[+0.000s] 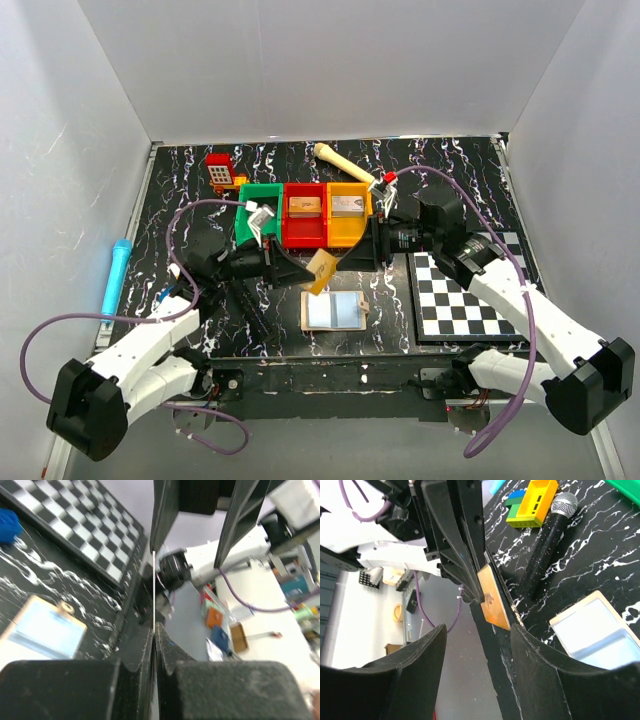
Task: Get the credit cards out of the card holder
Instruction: Place the credit card in the storage box.
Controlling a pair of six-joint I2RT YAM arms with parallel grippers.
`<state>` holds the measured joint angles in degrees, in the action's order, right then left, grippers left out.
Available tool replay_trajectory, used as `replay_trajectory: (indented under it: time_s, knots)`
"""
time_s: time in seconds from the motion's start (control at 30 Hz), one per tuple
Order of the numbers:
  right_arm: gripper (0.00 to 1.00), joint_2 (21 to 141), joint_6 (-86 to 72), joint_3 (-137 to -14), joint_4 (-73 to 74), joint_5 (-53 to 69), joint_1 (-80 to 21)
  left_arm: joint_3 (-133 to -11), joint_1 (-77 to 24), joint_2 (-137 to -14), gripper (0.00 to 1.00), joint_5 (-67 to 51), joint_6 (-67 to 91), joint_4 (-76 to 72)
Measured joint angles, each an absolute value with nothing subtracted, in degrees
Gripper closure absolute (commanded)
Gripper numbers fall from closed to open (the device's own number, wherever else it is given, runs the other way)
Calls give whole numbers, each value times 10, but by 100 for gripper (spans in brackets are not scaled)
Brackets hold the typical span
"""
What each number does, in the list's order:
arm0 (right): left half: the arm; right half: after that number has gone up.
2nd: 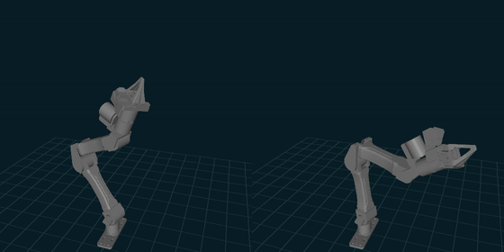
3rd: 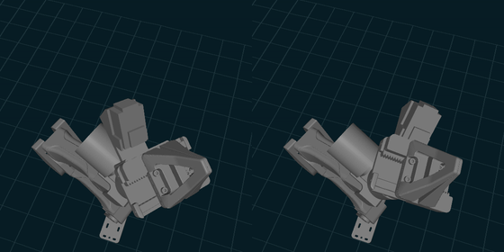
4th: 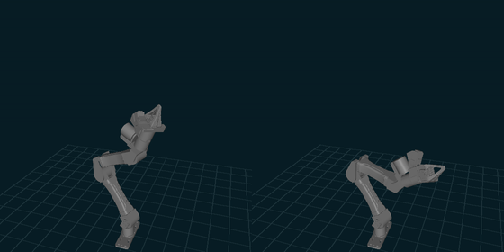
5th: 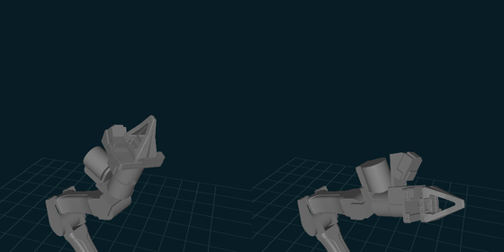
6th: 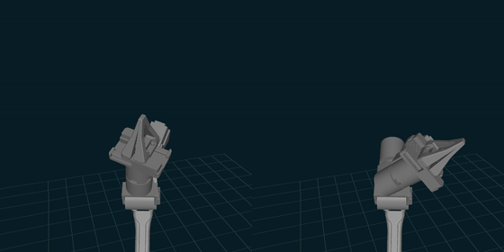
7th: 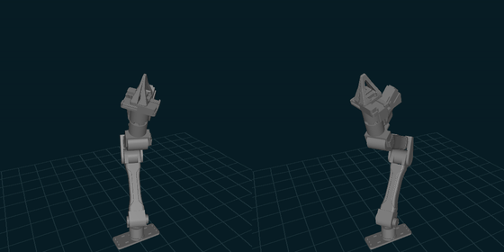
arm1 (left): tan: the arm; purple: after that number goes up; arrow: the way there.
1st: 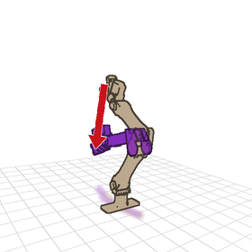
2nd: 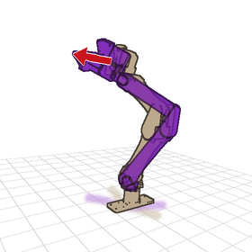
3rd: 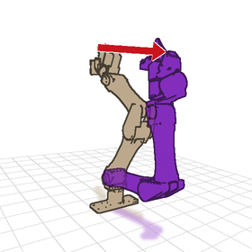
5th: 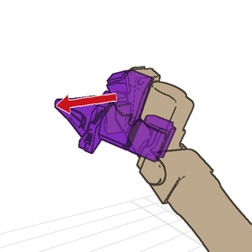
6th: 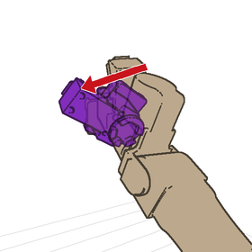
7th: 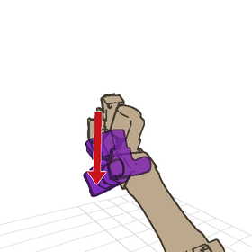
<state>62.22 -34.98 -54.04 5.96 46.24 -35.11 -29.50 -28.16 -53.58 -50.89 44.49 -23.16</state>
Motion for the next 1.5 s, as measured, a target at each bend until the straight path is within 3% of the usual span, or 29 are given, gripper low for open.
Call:
replay_trajectory:
  time_s: [0.3, 0.5, 0.73, 1.37, 1.5]
  knots:
    - [44, 623, -254, -569, 199, 458, -349, -391, -282, -586, 100, -650, 352, -72]
    - [40, 623, -243, -569, 213, 464, -349, -416, -282, -594, 100, -677, 308, -10]
    - [41, 623, -248, -569, 203, 468, -349, -424, -282, -614, 100, -684, 280, 39]
    - [69, 665, -269, -569, 162, 456, -393, -449, -288, -645, 100, -674, 254, 79]
    - [85, 673, -278, -569, 144, 461, -393, -450, -291, -651, 100, -670, 251, 83]
